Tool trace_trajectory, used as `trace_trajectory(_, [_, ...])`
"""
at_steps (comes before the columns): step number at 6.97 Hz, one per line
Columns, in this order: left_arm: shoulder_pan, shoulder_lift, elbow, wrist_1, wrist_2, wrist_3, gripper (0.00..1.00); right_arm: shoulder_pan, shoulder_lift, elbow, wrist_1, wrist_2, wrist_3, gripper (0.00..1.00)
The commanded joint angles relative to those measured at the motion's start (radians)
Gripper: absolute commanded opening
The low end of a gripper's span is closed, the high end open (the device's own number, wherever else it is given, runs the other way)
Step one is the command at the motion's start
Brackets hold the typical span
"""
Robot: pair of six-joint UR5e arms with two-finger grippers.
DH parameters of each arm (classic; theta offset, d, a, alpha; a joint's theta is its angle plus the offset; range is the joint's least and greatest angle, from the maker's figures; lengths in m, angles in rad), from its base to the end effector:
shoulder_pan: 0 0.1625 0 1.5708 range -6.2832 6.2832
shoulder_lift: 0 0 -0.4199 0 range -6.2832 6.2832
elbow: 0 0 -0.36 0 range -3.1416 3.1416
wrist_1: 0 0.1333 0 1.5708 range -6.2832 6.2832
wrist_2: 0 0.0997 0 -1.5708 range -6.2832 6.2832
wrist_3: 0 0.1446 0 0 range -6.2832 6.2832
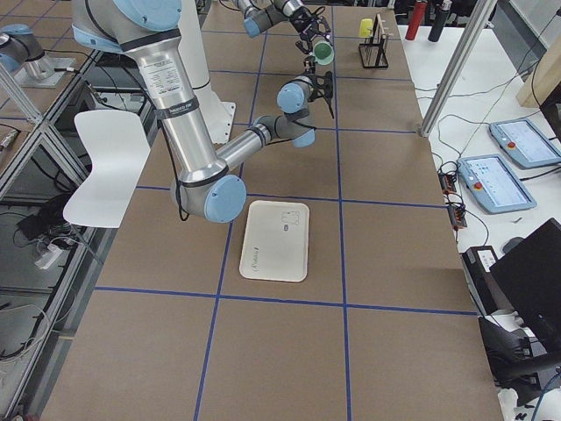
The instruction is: Left arm grabs green cup and hands to right arm on tray
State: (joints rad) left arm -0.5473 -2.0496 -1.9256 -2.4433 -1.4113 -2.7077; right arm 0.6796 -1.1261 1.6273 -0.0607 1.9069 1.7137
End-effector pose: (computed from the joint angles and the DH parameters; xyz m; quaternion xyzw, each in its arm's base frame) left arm 0.3998 -0.4267 0.1506 -0.1680 0.7337 -0.5291 0.3918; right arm -0.3953 -0.4294 0.2202 0.1344 -0.8266 0.0816 0.5404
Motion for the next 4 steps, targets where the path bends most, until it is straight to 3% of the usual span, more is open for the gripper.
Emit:
trace_trajectory(1, [0.025, 0.000, 0.010, 0.001, 0.000, 0.012, 0.44, 0.001, 0.000, -0.001, -0.001, 0.012, -0.005, 0.89])
trace_trajectory(4, [0.050, 0.000, 0.010, 0.004, 0.005, 0.014, 0.44, 0.005, 0.000, -0.006, -0.002, 0.011, -0.003, 0.89])
